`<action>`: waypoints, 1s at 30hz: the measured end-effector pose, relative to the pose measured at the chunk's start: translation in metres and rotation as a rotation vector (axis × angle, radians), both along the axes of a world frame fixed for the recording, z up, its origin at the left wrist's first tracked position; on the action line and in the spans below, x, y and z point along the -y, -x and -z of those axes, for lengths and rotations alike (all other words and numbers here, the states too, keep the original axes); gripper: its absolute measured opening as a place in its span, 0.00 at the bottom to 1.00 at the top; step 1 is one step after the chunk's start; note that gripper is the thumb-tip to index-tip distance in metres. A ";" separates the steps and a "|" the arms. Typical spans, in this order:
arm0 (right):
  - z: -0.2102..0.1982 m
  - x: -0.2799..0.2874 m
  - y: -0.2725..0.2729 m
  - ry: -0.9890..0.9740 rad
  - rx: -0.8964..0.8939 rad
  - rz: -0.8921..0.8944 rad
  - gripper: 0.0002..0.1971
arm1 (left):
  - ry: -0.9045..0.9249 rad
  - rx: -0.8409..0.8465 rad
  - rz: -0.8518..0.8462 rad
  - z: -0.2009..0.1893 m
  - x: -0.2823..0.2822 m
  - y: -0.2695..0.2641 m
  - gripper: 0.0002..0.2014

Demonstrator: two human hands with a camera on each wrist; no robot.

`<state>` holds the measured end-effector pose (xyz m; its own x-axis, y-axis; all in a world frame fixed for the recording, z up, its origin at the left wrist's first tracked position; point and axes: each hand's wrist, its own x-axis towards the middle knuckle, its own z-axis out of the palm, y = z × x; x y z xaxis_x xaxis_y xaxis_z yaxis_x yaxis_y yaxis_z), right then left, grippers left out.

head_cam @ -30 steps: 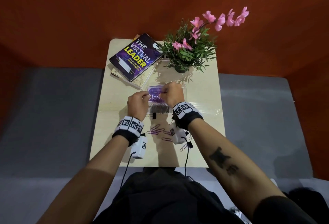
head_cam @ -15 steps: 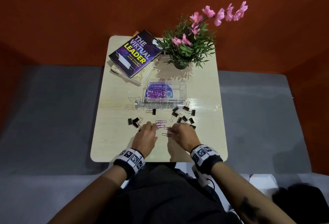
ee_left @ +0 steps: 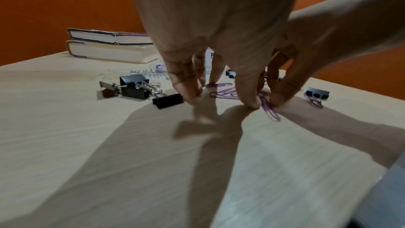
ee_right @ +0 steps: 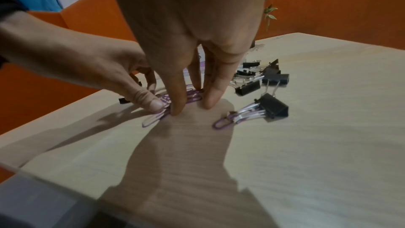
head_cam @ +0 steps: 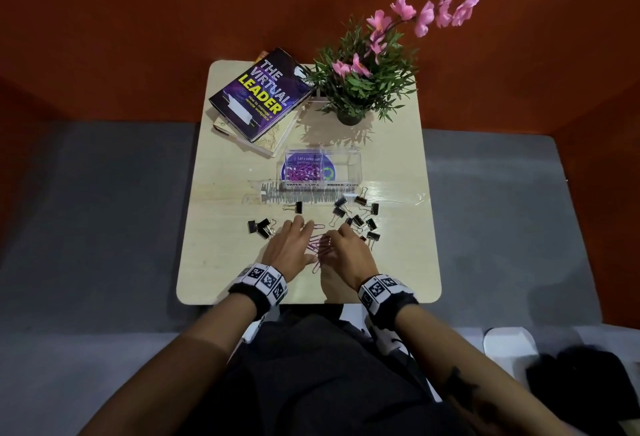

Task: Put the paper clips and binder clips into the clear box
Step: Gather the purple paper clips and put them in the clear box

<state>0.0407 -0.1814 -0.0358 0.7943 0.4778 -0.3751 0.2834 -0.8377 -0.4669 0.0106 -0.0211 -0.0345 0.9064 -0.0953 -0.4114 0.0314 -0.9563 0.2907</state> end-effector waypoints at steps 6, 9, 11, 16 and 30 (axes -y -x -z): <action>-0.001 -0.001 -0.004 -0.040 0.047 0.022 0.14 | 0.091 0.054 -0.062 0.004 0.000 0.005 0.24; 0.000 -0.003 -0.001 -0.039 0.094 -0.041 0.15 | 0.069 0.035 -0.014 0.004 0.001 0.004 0.29; 0.001 -0.004 -0.001 -0.033 0.120 -0.050 0.10 | 0.065 0.061 -0.013 0.007 0.001 0.002 0.22; 0.001 -0.004 -0.005 -0.032 0.109 0.013 0.07 | 0.000 0.078 -0.046 0.011 0.001 -0.005 0.07; -0.006 0.012 -0.035 -0.081 -0.048 0.106 0.11 | 0.166 0.147 -0.267 -0.032 -0.026 -0.033 0.03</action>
